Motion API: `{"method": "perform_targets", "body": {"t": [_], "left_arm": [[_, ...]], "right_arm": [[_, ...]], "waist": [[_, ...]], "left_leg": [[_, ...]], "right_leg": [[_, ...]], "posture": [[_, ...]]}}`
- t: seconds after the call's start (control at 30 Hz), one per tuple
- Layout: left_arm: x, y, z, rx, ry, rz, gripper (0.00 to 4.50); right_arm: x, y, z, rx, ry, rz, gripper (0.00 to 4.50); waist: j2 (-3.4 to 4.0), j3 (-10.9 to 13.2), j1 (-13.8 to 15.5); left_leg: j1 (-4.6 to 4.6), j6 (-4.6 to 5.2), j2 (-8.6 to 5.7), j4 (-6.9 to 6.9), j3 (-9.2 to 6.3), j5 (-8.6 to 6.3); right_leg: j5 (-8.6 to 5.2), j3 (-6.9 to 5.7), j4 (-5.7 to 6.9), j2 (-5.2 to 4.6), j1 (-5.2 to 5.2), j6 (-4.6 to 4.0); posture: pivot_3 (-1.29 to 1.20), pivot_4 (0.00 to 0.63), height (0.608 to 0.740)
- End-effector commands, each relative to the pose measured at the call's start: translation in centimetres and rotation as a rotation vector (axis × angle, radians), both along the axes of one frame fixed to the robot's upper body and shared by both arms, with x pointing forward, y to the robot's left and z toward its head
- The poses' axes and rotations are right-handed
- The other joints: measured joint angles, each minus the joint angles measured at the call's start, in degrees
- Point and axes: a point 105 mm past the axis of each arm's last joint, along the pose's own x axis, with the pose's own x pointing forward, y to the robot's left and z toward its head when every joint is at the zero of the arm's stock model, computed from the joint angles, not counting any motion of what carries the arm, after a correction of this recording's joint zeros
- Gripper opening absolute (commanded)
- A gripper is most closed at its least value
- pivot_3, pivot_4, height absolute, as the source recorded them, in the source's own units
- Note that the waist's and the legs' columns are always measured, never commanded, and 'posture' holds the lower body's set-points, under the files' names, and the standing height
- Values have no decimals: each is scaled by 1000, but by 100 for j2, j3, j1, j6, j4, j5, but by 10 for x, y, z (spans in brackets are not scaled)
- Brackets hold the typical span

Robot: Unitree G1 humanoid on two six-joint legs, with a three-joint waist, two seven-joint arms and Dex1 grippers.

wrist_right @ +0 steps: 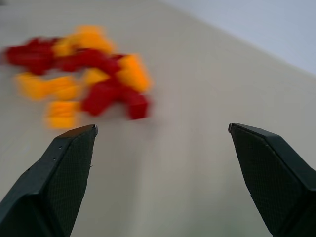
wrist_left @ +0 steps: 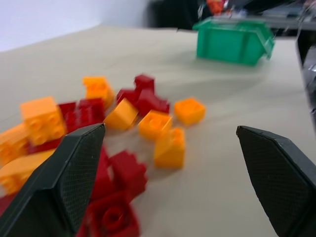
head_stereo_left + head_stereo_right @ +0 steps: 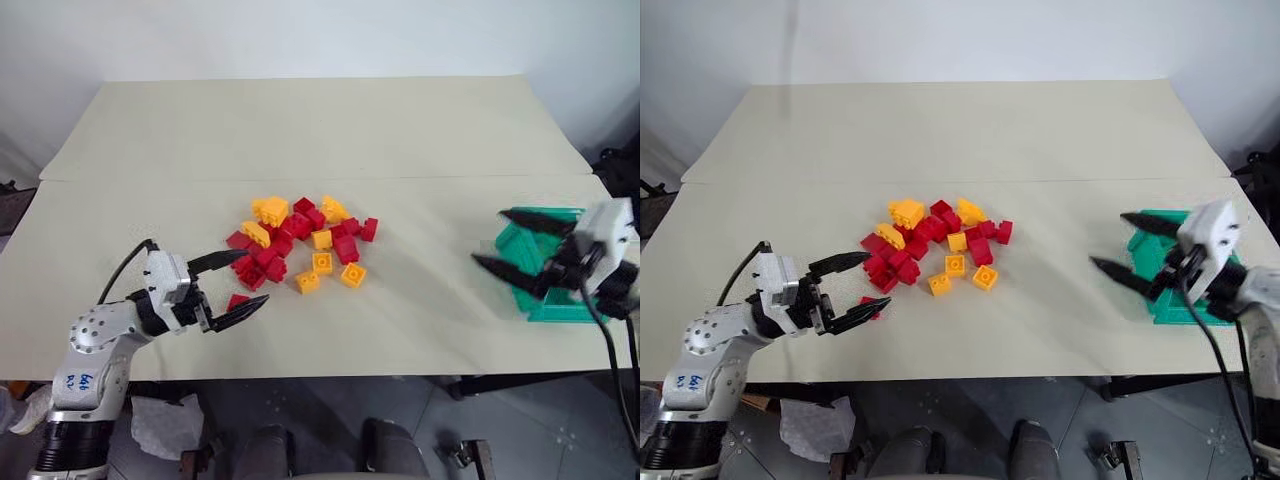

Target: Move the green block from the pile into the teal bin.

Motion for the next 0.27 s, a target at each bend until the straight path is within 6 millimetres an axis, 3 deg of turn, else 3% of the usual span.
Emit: {"method": "perform_targets", "body": {"t": [0.03,0.17,0.27], "left_arm": [[-1,21,4,46,-40,83,4500],[-9,33,-4,67,-38,127,4500],[-11,34,-6,76,-44,146,4500]], "right_arm": [[-19,21,-1,-9,-19,129,4457],[-22,19,-26,-24,2,123,4457],[-19,18,-32,-8,-17,94,4457]], "waist": [[0,0,12],[-3,0,28],[-3,0,57]], "left_leg": [[0,0,0,0,0,0],[1,2,0,0,1,-2],[1,2,0,1,3,-2]], "right_leg": [[0,0,-1,0,0,0],[0,0,-2,0,1,1],[1,1,-2,0,1,0]], "posture": [[0,150,740],[0,150,740],[0,150,740]]}}
